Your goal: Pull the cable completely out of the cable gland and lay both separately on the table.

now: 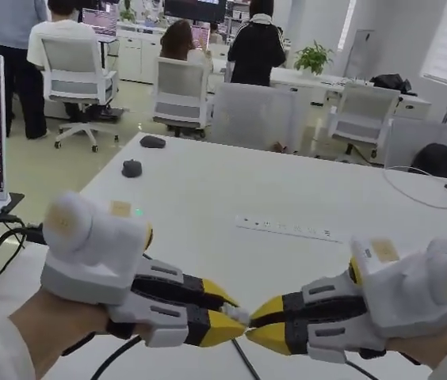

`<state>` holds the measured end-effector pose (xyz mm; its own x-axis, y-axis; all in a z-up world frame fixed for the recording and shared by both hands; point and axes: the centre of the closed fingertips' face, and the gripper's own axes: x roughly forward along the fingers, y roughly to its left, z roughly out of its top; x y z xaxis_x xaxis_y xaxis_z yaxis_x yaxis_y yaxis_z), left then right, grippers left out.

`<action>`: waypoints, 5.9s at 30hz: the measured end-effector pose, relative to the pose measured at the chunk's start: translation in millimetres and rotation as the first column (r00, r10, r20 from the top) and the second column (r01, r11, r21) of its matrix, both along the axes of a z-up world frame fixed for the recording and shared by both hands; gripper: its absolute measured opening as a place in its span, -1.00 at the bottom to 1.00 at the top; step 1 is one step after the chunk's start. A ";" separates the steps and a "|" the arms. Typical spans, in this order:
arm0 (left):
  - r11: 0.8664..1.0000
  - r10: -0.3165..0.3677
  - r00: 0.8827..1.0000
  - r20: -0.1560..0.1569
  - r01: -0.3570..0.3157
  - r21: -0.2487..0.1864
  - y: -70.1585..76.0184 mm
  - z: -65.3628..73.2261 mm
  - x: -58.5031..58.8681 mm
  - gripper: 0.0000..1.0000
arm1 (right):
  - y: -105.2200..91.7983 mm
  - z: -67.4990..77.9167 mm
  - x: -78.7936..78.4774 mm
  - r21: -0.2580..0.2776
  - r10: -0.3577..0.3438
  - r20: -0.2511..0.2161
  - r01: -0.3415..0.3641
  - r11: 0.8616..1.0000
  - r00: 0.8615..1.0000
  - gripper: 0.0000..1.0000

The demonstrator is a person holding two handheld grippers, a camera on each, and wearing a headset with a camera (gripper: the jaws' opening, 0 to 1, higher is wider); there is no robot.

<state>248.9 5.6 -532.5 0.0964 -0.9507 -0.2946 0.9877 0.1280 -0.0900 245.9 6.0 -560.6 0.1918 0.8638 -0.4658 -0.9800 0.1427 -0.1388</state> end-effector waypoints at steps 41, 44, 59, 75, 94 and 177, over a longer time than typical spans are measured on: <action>0.992 0.079 0.995 -0.059 -0.084 -0.091 24.3 8.3 20.6 -0.68 | -71.2 -24.5 7.8 -0.016 -0.201 -0.071 0.201 0.980 0.977 -0.68; 0.991 0.091 0.994 -0.065 -0.097 -0.093 26.3 7.8 23.9 -0.68 | -88.9 -22.5 3.1 -0.008 -0.243 -0.079 0.243 0.970 0.967 -0.66; 0.997 0.035 0.997 -0.063 -0.040 -0.073 8.0 9.3 15.2 -0.68 | -38.2 37.8 -2.3 0.074 -0.162 0.076 0.157 0.985 0.984 -0.38; 0.997 -0.021 0.998 -0.063 0.016 -0.072 -7.0 7.9 -2.0 -0.68 | 6.8 7.3 -3.0 -0.048 0.010 0.081 -0.006 0.999 0.997 -0.86; 0.997 -0.012 0.997 -0.080 0.006 -0.072 4.5 3.6 2.0 -0.68 | -23.6 -5.7 1.7 -0.055 -0.066 0.063 0.069 0.996 0.996 -0.94; 0.997 0.032 0.994 -0.102 -0.039 -0.062 21.4 -1.5 5.9 -0.67 | -25.1 -8.6 5.6 -0.056 -0.067 0.057 0.070 0.996 0.996 -0.93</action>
